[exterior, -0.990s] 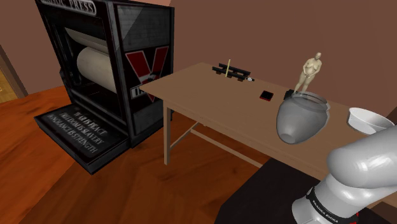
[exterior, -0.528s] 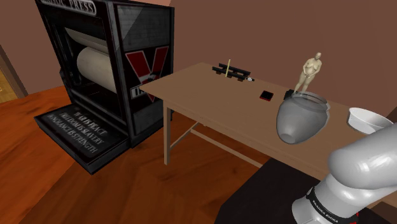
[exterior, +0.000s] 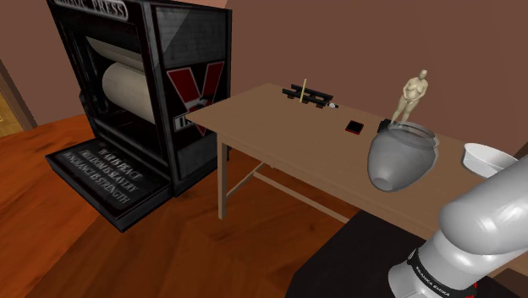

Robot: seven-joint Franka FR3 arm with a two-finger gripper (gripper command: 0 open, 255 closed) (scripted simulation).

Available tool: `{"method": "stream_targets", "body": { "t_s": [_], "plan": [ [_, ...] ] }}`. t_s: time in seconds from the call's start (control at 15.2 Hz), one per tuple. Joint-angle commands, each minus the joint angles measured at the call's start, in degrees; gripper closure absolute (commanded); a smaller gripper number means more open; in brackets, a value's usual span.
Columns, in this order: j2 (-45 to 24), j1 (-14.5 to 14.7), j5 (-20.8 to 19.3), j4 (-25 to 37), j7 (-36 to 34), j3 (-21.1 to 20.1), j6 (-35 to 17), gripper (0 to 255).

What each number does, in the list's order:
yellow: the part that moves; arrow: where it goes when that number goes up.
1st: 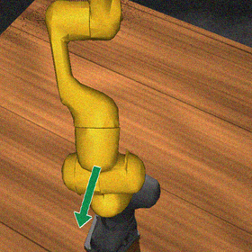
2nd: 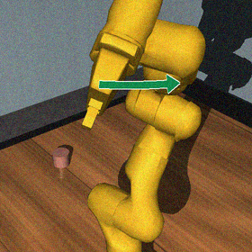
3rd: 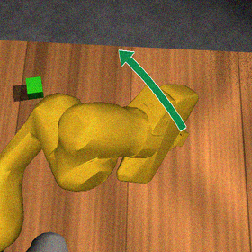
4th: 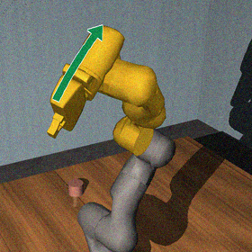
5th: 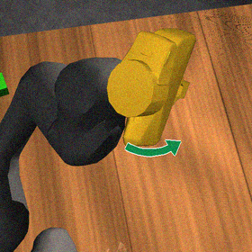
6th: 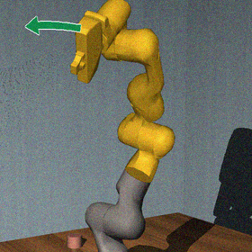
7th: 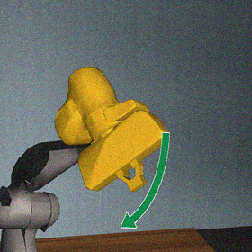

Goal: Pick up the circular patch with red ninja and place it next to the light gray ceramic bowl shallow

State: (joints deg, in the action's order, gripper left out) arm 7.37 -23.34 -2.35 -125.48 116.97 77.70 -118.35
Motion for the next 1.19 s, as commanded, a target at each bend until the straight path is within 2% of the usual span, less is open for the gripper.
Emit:
{"method": "stream_targets", "body": {
  "t_s": [0.0, 0.07, 0.59, 0.66, 0.99, 1.06, 1.12],
  "plan": [
    [-3.0, 2.4, 3.2, -0.7, 2.5, 3.0, -1.6, 255],
    [-6.2, 4.3, 6.8, -1.2, 5.3, 5.5, -2.5, 255],
    [-6.3, 3.5, 6.9, -1.2, 5.4, 4.7, -2.5, 255],
    [-6.3, 3.5, 6.9, -1.2, 5.4, 4.7, -2.5, 0],
    [-6.3, 3.5, 6.9, -1.2, 5.4, 4.7, -2.5, 0],
    [-1.1, 3.4, 1.1, 0.0, 1.0, 3.8, -0.7, 0],
    [1.1, 1.4, -1.2, 1.3, -0.8, 1.2, 1.3, 0]
  ]
}}
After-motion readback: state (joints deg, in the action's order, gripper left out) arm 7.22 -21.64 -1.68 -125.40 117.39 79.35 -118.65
